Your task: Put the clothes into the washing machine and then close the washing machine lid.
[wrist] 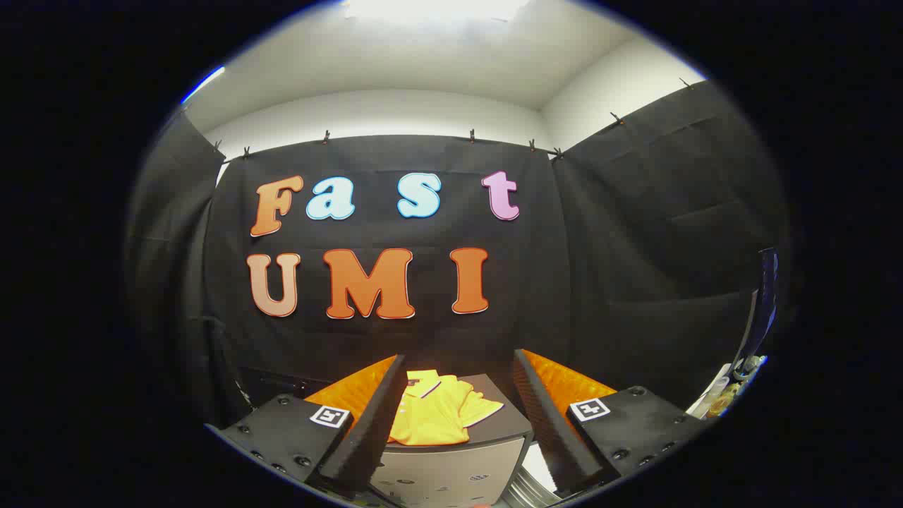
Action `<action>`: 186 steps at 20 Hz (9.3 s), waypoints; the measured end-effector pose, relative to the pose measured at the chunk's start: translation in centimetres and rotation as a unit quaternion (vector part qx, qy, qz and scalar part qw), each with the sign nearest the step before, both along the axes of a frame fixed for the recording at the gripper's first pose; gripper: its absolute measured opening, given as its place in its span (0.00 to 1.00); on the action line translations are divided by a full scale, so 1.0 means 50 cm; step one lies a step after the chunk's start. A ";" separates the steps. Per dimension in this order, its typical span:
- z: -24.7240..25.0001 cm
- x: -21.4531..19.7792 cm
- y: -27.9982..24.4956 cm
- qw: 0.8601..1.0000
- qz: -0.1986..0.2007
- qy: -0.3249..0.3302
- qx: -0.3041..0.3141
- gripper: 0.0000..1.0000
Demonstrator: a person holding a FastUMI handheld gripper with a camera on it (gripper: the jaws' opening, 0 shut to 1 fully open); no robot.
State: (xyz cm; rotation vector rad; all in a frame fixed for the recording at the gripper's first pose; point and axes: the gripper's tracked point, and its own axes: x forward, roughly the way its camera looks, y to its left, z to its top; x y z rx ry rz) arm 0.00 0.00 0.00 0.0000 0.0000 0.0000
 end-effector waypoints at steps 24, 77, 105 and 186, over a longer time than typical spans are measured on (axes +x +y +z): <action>0.007 0.037 0.022 1.000 -0.004 -0.001 0.008 0.97; -0.566 0.541 0.228 0.936 0.050 0.348 -0.017 0.20; -0.052 0.378 0.424 0.981 0.166 0.053 0.087 0.08; -0.952 0.235 0.978 0.890 0.111 0.442 -0.004 0.95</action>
